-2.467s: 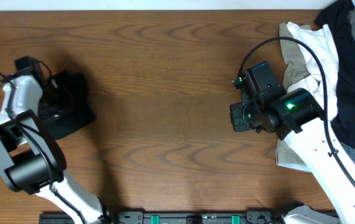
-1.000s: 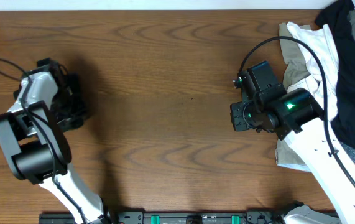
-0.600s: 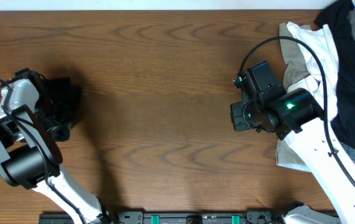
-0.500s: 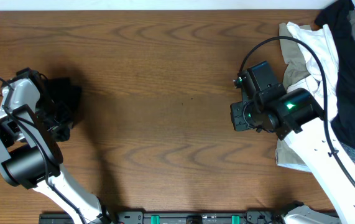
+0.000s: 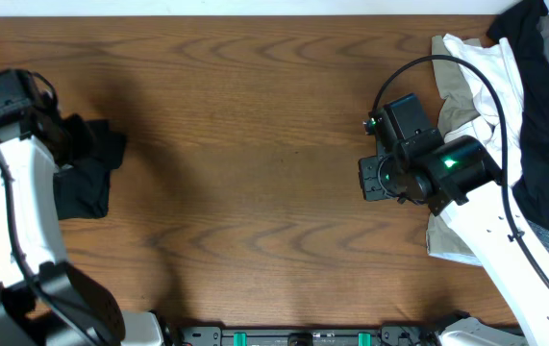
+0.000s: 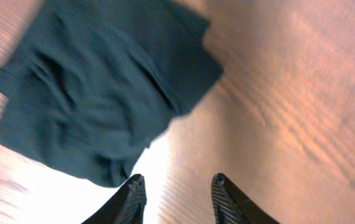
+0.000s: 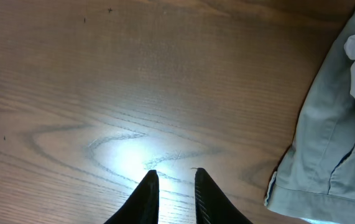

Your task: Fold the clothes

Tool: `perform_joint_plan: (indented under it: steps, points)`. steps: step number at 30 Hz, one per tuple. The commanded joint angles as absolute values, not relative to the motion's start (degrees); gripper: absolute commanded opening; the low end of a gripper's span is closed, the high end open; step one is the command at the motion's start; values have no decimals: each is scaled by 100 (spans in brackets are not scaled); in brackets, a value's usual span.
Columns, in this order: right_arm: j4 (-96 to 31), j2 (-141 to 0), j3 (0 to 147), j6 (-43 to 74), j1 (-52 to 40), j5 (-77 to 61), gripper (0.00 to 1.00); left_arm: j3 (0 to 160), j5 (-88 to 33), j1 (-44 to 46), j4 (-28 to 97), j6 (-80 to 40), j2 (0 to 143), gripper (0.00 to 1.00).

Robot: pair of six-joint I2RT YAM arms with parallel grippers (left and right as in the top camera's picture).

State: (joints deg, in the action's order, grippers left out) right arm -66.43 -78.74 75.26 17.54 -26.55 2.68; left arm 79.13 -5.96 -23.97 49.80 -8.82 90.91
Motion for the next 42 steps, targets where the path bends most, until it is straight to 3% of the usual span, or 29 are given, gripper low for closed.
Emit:
perform_joint_plan:
  steps: [1,3,6,14,26,42]
  points:
    - [-6663,-7889,7522,1754,-2604,364,18,7946,-110,-2567,4925,-985,9174,26]
    - [-6663,-7889,7522,1758,-2604,362,19,7924,506,-2652,4893,-1339,9282,6]
    - [-6667,-7889,7522,1778,-2604,355,19,7918,1470,-2722,4781,-1791,9588,6]
    - [-6711,-7889,7522,1776,-2604,279,19,7918,2477,-2753,4770,-1935,10656,6]
    - [-6731,-7889,7522,1776,-2604,281,19,7918,3085,-2978,4287,-2045,11168,6]
    - [-6788,-7889,7522,1776,-2604,279,19,7896,2974,-3129,4110,-2045,12073,6]
